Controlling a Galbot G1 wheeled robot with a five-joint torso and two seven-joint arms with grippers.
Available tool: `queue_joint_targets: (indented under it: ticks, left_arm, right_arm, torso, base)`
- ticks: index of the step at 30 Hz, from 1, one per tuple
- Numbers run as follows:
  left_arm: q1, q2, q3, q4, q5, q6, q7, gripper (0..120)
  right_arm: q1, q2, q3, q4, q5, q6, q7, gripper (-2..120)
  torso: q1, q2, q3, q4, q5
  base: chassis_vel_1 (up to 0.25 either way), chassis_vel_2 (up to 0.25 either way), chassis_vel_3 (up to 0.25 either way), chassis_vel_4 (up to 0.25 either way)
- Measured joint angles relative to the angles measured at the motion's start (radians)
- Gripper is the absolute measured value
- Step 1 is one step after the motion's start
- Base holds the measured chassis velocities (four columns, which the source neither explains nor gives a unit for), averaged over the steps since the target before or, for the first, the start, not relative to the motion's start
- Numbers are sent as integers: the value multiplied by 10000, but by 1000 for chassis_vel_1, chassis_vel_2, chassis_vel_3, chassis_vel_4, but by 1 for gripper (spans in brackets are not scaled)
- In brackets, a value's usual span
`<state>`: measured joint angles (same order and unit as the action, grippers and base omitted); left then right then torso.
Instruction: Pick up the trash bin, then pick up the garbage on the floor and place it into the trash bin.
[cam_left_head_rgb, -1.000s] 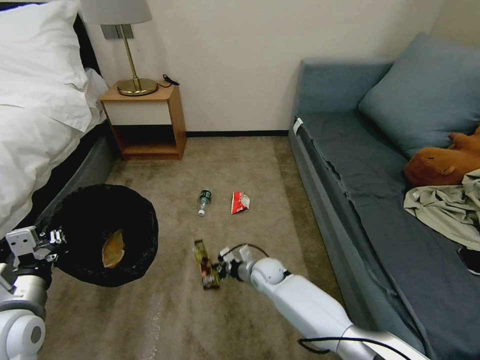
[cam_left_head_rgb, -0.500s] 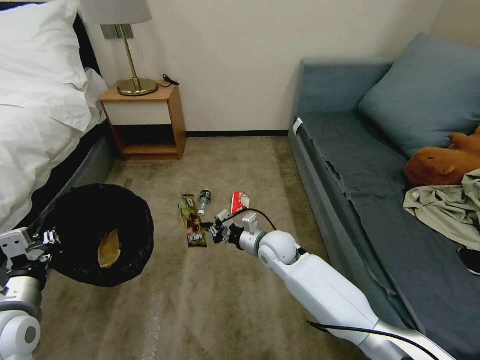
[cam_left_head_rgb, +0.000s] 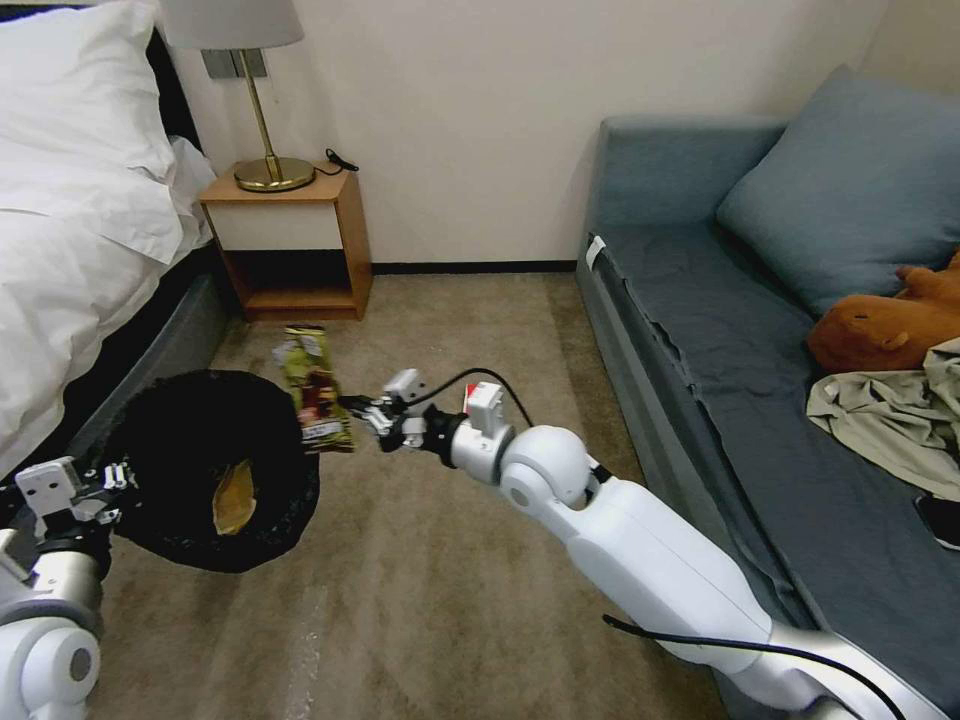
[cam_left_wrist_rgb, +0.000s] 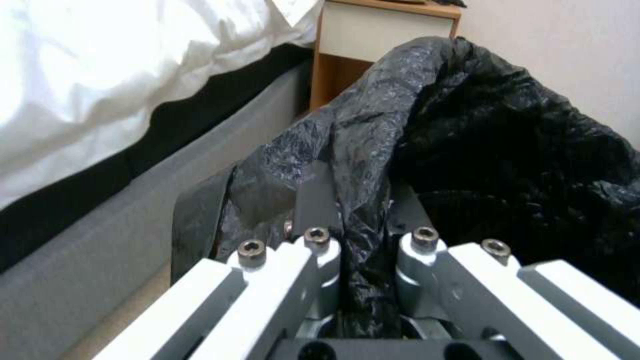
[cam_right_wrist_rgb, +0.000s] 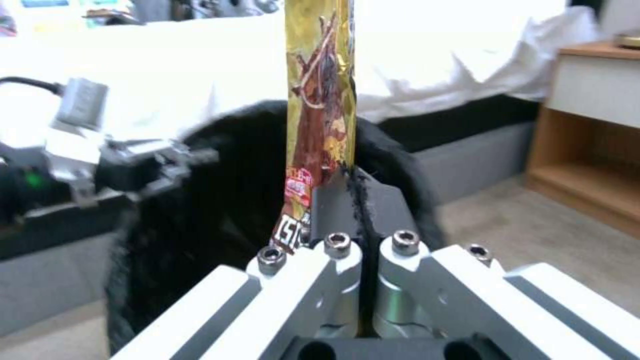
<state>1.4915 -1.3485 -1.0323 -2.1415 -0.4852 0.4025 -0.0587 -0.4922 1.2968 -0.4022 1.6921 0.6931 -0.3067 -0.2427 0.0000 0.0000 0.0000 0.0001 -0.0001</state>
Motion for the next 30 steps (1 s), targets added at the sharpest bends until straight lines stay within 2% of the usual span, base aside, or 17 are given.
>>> queue_joint_targets:
  ticks: [2, 7, 8, 9, 10, 12, 13, 14, 16, 17, 19, 20, 21, 26, 28, 29, 30]
  left_arm:
    - [27, -13, 112, 72, 153, -73, 4, 5]
    - [83, -64, 89, 1, 177, -126, 2, 5]
    - [92, -83, 82, -46, 176, -128, 2, 5]
    - [92, -83, 82, -46, 176, -128, 2, 5]
    - [107, -99, 82, -76, 173, -137, 2, 5]
    - [119, -110, 82, -85, 174, -137, 2, 5]
    - [134, -138, 88, -89, 176, -140, 2, 5]
    - [134, -138, 88, -89, 176, -140, 2, 5]
    - [139, -201, 135, -89, 262, -183, -3, 5]
    - [139, -201, 135, -89, 262, -183, -3, 5]
    - [109, -238, 161, -106, 298, -184, -6, 5]
    - [109, -238, 161, -106, 298, -184, -6, 5]
    - [87, -247, 175, -111, 314, -185, -7, 5]
    - [63, -249, 182, -106, 330, -185, -11, 5]
    - [4, -202, 72, 14, 327, -185, -9, 5]
    - [4, -202, 72, 14, 327, -185, -9, 5]
    - [-18, -147, -43, 86, 318, -188, -9, 5]
  right_arm:
    - [509, 399, -865, -929, -217, 486, 151, 0]
    - [641, 815, -1379, -1951, -884, 612, 602, 1]
    - [628, 914, -1455, -2283, -1122, 693, 746, 7]
    - [628, 914, -1455, -2283, -1122, 693, 746, 7]
    - [586, 951, -1479, -2449, -1215, 745, 818, 13]
    - [550, 954, -1483, -2498, -1229, 757, 904, 17]
    - [501, 942, -1493, -2510, -1228, 776, 1043, 23]
    - [501, 942, -1493, -2510, -1228, 776, 1043, 23]
    - [428, 867, -1522, -2412, -1190, 803, 1251, 35]
    - [428, 867, -1522, -2412, -1190, 803, 1251, 35]
    - [362, 830, -1507, -2220, -1102, 817, 1485, 45]
    - [362, 830, -1507, -2220, -1102, 817, 1485, 45]
    - [301, 810, -1452, -2098, -1039, 817, 1652, 54]
    - [200, 765, -1280, -1895, -976, 767, 1757, 65]
    - [75, 718, -901, -1633, -788, 524, 1920, 79]
    - [75, 718, -901, -1633, -788, 524, 1920, 79]
    - [34, 719, -635, -1552, -663, 393, 2186, 87]
  torso:
    - [0, 0, 1, 0, -3]
    - [0, 0, 1, 1, -2]
    - [0, 0, 1, 1, -1]
    - [0, 0, 1, 1, -1]
    - [0, 0, 1, -1, 0]
    - [0, 0, 1, -1, 0]
    - [0, 0, 1, -2, 0]
    - [0, 0, 1, -2, 0]
    - [0, 0, 1, -1, 0]
    - [0, 0, 1, -1, 0]
    - [0, -1, 1, -1, 0]
    - [0, -1, 1, -1, 0]
    - [0, 0, 0, -1, 0]
    - [0, -1, 1, -1, 1]
    - [0, 0, 1, -1, 1]
    - [0, 0, 1, -1, 1]
    - [0, 0, 1, -1, 1]
  base:
    - [0, 0, 0, 0]
    - [0, 0, 0, 0]
    - [0, 0, 0, 0]
    - [0, 0, 0, 0]
    - [0, 0, 0, 0]
    - [0, 0, 0, 0]
    - [0, 0, 0, 0]
    - [0, 0, 0, 0]
    - [0, 0, 0, 0]
    - [0, 0, 0, 0]
    - [0, 0, 0, 0]
    - [0, 0, 0, 0]
    - [0, 0, 0, 0]
    - [0, 0, 0, 0]
    - [0, 0, 0, 0]
    - [0, 0, 0, 0]
    - [0, 0, 0, 0]
